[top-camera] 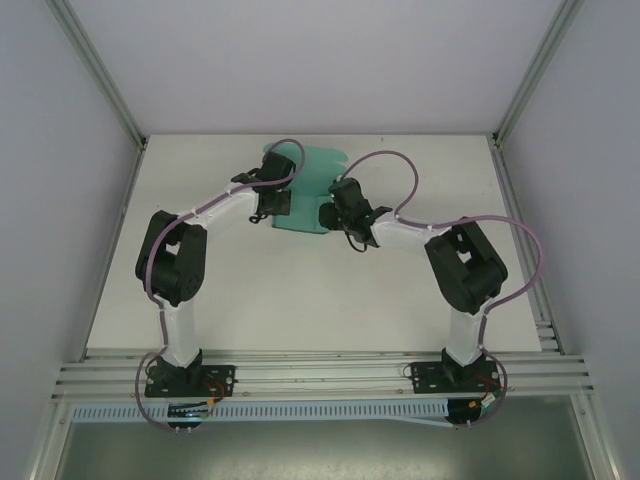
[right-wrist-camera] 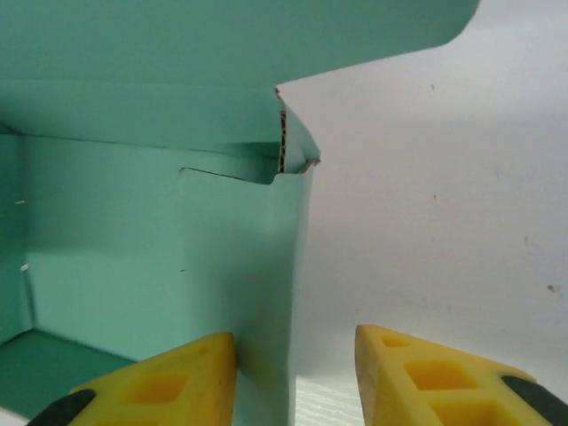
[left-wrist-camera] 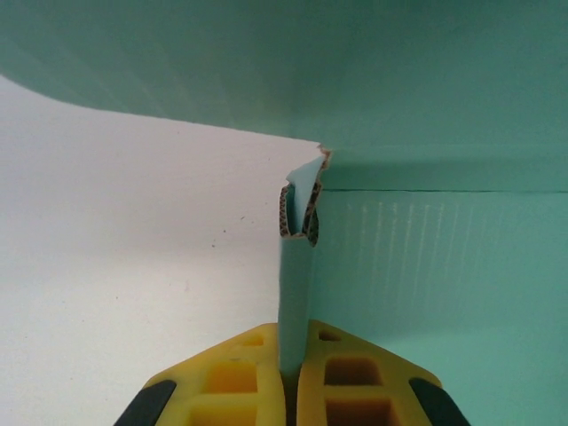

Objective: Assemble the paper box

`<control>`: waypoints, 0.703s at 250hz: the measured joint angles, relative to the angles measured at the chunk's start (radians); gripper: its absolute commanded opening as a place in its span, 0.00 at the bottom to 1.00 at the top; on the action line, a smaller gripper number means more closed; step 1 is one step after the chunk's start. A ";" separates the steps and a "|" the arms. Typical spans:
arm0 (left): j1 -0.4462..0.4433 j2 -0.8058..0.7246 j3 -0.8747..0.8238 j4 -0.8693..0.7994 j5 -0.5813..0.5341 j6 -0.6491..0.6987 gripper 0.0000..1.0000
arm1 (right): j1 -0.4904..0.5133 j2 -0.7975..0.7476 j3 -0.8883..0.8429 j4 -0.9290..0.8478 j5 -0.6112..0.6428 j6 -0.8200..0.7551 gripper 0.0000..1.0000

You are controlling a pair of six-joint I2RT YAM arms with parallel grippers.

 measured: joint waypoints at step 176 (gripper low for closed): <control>-0.029 0.053 0.119 -0.126 -0.044 -0.059 0.23 | 0.005 0.113 0.097 -0.040 0.043 0.051 0.00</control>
